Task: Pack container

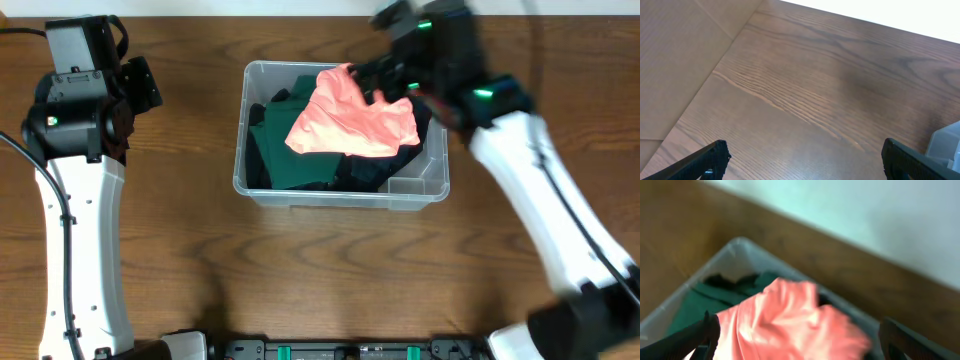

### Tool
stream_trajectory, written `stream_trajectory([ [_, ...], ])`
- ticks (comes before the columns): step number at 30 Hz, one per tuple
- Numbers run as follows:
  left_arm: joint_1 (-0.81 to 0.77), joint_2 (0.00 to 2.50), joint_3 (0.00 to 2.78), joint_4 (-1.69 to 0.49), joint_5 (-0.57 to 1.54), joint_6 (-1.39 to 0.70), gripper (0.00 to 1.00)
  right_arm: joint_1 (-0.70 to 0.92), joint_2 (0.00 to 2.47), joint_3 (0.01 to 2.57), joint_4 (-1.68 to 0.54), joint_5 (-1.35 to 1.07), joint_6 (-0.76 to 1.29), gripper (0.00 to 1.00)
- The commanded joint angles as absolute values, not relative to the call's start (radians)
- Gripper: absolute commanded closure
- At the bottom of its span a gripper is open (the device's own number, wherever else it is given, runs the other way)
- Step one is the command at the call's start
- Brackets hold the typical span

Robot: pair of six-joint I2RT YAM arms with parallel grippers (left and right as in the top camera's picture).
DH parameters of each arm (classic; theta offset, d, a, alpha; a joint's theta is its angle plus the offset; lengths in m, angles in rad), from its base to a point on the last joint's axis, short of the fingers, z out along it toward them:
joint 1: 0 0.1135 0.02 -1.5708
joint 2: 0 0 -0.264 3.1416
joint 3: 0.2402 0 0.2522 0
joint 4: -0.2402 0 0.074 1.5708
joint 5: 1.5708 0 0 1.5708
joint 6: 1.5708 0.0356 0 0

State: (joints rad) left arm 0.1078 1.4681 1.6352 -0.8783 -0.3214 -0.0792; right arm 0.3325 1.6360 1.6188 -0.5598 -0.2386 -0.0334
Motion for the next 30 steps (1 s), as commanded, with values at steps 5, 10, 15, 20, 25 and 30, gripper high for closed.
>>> stream_trajectory([
  [5, 0.111, 1.47, 1.641, -0.878, -0.334, -0.091, 0.02, 0.231, 1.467, 1.618, -0.612, -0.242, -0.031, 0.01],
  [10, 0.111, 1.47, 1.641, -0.878, -0.334, -0.091, 0.02, 0.217, 1.422, 1.618, -0.702, -0.243, -0.03, 0.01],
  [15, 0.111, 1.47, 1.641, -0.878, -0.334, -0.091, 0.02, 0.224, 1.42, 1.618, -0.881, -0.26, -0.017, 0.01],
  [20, 0.111, 1.47, 1.641, -0.878, -0.334, -0.091, 0.02, 0.221, 1.42, 1.618, -0.969, -0.232, -0.016, 0.01],
  [25, 0.111, 1.47, 1.641, -0.878, -0.334, -0.091, 0.02, 0.216, 1.417, 1.618, -0.901, -0.114, -0.017, 0.01],
  [30, 0.111, 1.47, 1.641, -0.878, -0.334, -0.091, 0.02, 0.213, 1.412, 1.618, -0.88, -0.043, -0.071, 0.01],
])
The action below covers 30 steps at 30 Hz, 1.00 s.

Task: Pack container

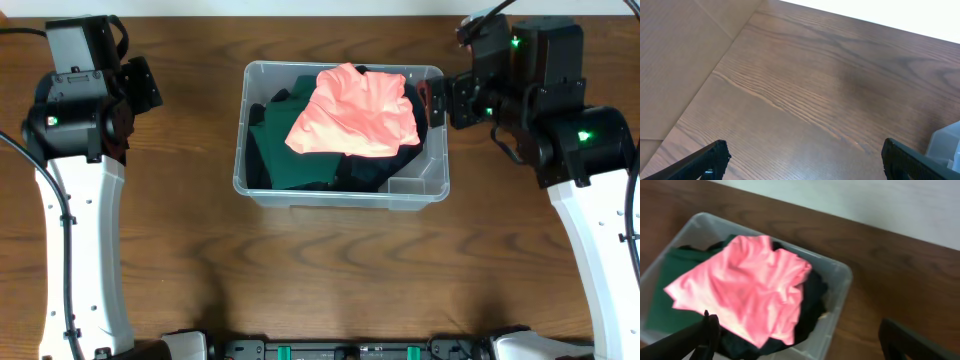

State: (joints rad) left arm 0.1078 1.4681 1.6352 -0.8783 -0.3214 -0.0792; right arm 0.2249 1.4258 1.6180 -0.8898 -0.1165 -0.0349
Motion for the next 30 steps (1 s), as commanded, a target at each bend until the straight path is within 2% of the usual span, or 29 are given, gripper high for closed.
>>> stream_trajectory([
  [1, 0.111, 1.47, 1.641, -0.878, -0.334, -0.091, 0.02, 0.208, 1.406, 1.618, -0.871, -0.036, -0.085, 0.01],
  [7, 0.111, 1.47, 1.641, -0.878, -0.334, -0.091, 0.02, 0.143, 1.362, 1.618, -0.79, -0.027, -0.088, 0.01],
  [15, 0.111, 1.47, 1.641, -0.878, -0.334, -0.091, 0.02, 0.02, 1.227, 1.541, -0.798, -0.027, -0.105, 0.01],
  [22, 0.111, 1.47, 1.641, -0.878, -0.334, -0.091, 0.02, -0.074, 1.014, 1.207, -0.627, -0.026, -0.136, 0.01],
  [30, 0.111, 1.47, 1.641, -0.878, -0.334, -0.091, 0.02, -0.083, 0.742, 0.813, -0.498, -0.023, -0.137, 0.01],
])
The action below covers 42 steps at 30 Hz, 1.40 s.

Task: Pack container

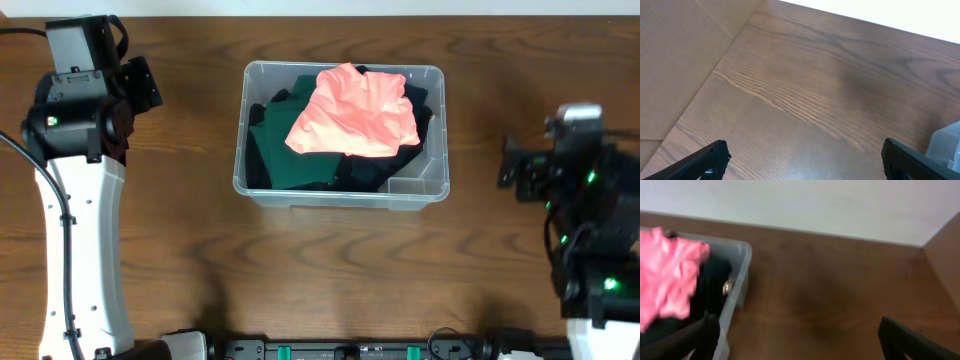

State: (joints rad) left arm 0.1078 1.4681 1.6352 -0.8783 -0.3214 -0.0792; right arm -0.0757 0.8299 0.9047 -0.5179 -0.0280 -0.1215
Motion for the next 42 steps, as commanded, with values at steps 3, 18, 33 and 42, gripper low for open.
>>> stream_trajectory([
  [3, 0.111, 1.47, 1.641, -0.878, -0.334, -0.091, 0.02, -0.083, 0.645, 0.692, -0.476, -0.022, -0.137, 0.01],
  [18, 0.111, 1.47, 1.641, -0.878, -0.334, -0.091, 0.02, -0.083, 0.16, 0.188, -0.347, -0.023, -0.136, 0.01],
  [33, 0.111, 1.47, 1.641, -0.878, -0.334, -0.091, 0.02, -0.083, 0.005, 0.102, -0.337, -0.027, -0.136, 0.01],
  [42, 0.111, 1.47, 1.641, -0.878, -0.334, -0.091, 0.02, -0.083, 0.005, 0.102, -0.337, -0.027, -0.136, 0.01],
])
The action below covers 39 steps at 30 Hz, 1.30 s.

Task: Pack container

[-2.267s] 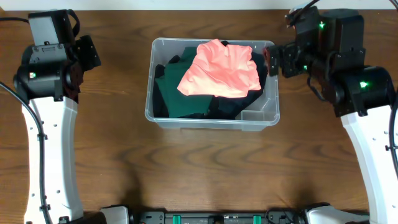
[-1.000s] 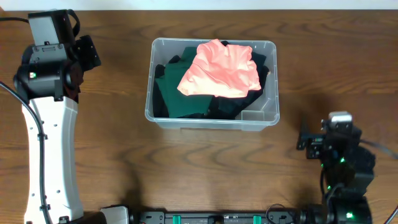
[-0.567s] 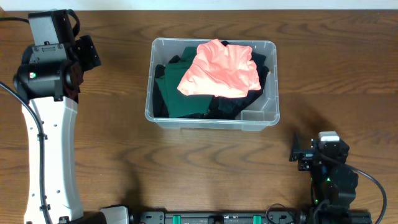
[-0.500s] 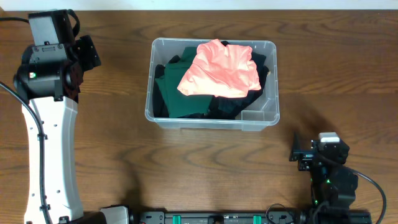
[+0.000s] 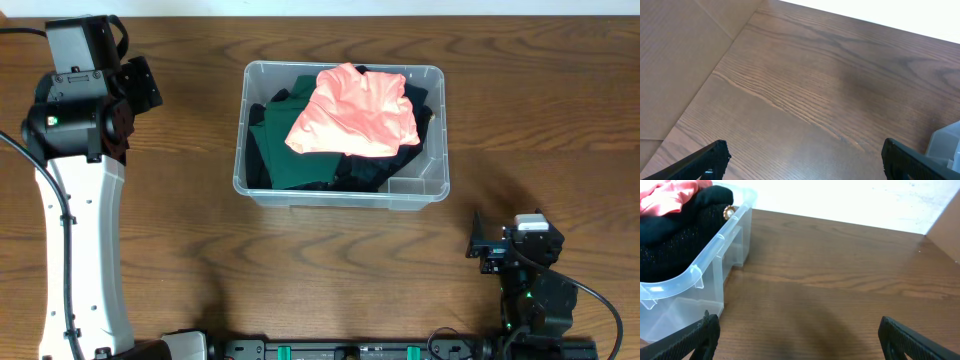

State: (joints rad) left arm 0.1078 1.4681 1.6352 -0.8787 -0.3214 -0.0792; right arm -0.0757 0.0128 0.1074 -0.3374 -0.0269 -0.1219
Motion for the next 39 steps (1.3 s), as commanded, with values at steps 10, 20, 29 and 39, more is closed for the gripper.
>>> stream_trajectory([
  [10, 0.111, 1.47, 1.641, -0.878, -0.334, -0.091, 0.02, -0.083, 0.005, 0.102, -0.337, -0.027, -0.136, 0.01],
  [20, 0.114, 1.47, 1.641, -0.879, -0.334, -0.091, 0.02, -0.083, 0.005, 0.102, -0.337, -0.027, -0.136, 0.01],
  [29, 0.086, 1.454, 1.64, -0.879, -0.334, -0.091, 0.02, -0.083, 0.006, 0.102, -0.337, -0.027, -0.136, 0.01],
  [39, 0.025, 1.217, 1.509, -0.882, -0.271, -0.039, 0.02, -0.083, 0.006, 0.102, -0.337, -0.027, -0.136, 0.01],
])
